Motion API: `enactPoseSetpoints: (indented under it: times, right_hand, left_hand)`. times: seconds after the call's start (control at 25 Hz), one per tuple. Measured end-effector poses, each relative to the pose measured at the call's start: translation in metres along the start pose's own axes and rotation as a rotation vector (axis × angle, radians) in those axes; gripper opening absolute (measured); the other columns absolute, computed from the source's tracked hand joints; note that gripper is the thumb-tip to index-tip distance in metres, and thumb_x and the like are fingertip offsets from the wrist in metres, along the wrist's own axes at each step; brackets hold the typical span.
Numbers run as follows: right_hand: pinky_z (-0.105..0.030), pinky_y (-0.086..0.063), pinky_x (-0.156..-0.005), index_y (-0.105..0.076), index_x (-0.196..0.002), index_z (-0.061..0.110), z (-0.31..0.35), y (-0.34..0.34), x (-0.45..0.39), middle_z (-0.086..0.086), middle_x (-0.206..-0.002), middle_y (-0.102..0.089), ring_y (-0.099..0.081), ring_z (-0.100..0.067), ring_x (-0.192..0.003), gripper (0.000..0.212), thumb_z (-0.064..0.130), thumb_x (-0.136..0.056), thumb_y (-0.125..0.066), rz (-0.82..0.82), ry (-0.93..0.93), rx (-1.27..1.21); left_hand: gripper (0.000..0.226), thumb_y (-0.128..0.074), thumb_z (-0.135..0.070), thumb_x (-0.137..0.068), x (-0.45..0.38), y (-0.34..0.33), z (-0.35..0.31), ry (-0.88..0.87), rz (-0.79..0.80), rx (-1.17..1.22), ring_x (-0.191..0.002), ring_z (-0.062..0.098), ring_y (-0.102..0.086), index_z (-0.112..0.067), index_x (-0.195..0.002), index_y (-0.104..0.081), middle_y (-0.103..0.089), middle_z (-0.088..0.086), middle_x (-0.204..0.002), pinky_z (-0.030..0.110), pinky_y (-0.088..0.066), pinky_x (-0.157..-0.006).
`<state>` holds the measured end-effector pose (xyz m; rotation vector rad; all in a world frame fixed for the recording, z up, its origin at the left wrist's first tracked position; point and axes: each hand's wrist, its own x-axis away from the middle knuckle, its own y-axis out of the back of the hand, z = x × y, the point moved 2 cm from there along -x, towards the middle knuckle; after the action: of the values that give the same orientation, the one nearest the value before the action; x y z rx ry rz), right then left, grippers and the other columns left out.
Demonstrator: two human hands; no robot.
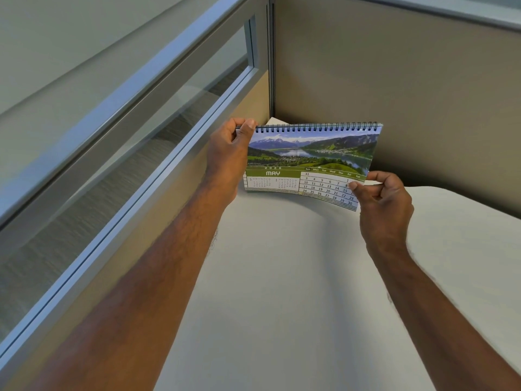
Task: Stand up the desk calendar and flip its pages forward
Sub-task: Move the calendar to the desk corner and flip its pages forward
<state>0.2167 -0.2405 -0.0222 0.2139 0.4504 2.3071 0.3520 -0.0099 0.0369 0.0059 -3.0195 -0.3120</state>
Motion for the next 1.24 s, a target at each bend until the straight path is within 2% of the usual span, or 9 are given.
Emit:
enactPoseSetpoints:
  times: [0.16,0.36,0.48,0.56,0.68,0.84,0.96,1.12,1.24]
  right_hand:
    - [0.001,-0.05,-0.058,-0.059,-0.114,0.019,0.003,0.006,0.001,-0.007,-0.118,-0.077,-0.071,-0.014,-0.097,0.029,0.03,-0.092,-0.075,0.02,0.024,0.008]
    - [-0.002,-0.053,-0.058,-0.058,-0.114,0.018,0.008,0.014,0.004,-0.008,-0.119,-0.076,-0.072,-0.018,-0.1,0.027,0.028,-0.094,-0.073,0.057,0.028,0.005]
    - [-0.002,-0.05,-0.054,-0.06,-0.11,0.021,0.015,0.021,0.007,-0.004,-0.105,-0.077,-0.074,-0.01,-0.088,0.018,0.026,-0.097,-0.071,0.048,0.026,-0.013]
    - [-0.004,-0.052,-0.058,-0.061,-0.115,0.023,0.023,0.028,0.007,0.002,-0.098,-0.078,-0.075,-0.001,-0.084,0.019,0.024,-0.098,-0.07,0.045,0.014,-0.064]
    - [-0.013,-0.056,-0.063,-0.061,-0.126,0.025,0.041,0.038,0.005,0.007,-0.095,-0.079,-0.076,-0.001,-0.082,0.029,0.016,-0.099,-0.067,0.092,-0.02,-0.203]
    - [-0.017,-0.055,-0.07,-0.071,-0.115,0.023,0.076,0.048,-0.002,0.009,-0.094,-0.078,-0.071,-0.004,-0.082,0.025,0.007,-0.099,-0.061,0.133,-0.005,-0.361]
    - [-0.022,-0.055,-0.069,-0.074,-0.107,0.024,0.104,0.049,-0.012,0.008,-0.092,-0.074,-0.069,-0.009,-0.082,0.02,0.016,-0.099,-0.058,0.167,-0.04,-0.454]
    - [-0.035,-0.055,-0.088,-0.069,-0.107,0.027,0.125,0.044,-0.029,0.003,-0.111,-0.08,-0.076,-0.017,-0.105,0.031,0.045,-0.106,-0.044,0.26,-0.074,-0.544]
    - [-0.035,-0.05,-0.092,-0.061,-0.127,0.03,0.129,0.033,-0.035,0.007,-0.118,-0.079,-0.073,-0.011,-0.113,0.037,0.05,-0.104,-0.041,0.272,-0.02,-0.471]
  left_hand:
    - [0.017,-0.054,-0.045,-0.105,-0.001,0.0,-0.001,0.018,0.008,0.016,-0.077,0.009,-0.08,-0.039,-0.092,-0.062,-0.076,-0.01,-0.086,0.034,-0.068,-0.071]
    - [0.017,-0.056,-0.043,-0.105,0.0,0.001,-0.003,0.07,0.033,0.069,-0.075,0.007,-0.08,-0.036,-0.092,-0.066,-0.077,-0.018,-0.071,0.028,-0.067,-0.065]
    - [0.018,-0.057,-0.036,-0.106,-0.002,0.001,-0.004,0.119,0.085,0.137,-0.081,0.013,-0.08,-0.033,-0.095,-0.072,-0.079,-0.015,-0.075,0.035,-0.067,-0.073]
    - [0.02,-0.057,-0.034,-0.107,-0.003,0.002,-0.005,0.133,0.12,0.165,-0.092,0.019,-0.079,-0.034,-0.096,-0.073,-0.079,-0.013,-0.08,0.04,-0.065,-0.082]
    - [0.023,-0.054,-0.033,-0.108,-0.001,0.004,-0.004,0.128,0.149,0.206,-0.092,0.019,-0.077,-0.032,-0.097,-0.074,-0.08,-0.011,-0.084,0.037,-0.062,-0.08]
    - [0.028,-0.052,-0.038,-0.105,0.003,0.005,-0.003,0.177,0.187,0.314,-0.086,0.025,-0.079,-0.026,-0.096,-0.076,-0.081,0.005,-0.092,0.04,-0.065,-0.078]
    - [0.032,-0.047,-0.034,-0.1,0.002,0.009,-0.002,0.142,0.226,0.369,-0.077,0.019,-0.079,-0.025,-0.094,-0.077,-0.082,0.001,-0.087,0.029,-0.061,-0.062]
    - [0.039,-0.033,-0.024,-0.098,-0.003,0.007,0.003,0.103,0.174,0.425,-0.071,0.005,-0.067,-0.022,-0.103,-0.072,-0.079,-0.004,-0.094,0.024,-0.049,-0.062]
    - [0.039,-0.037,-0.026,-0.09,-0.004,0.007,0.005,0.093,0.192,0.406,-0.073,0.006,-0.063,-0.027,-0.095,-0.076,-0.078,0.002,-0.107,0.025,-0.046,-0.065]
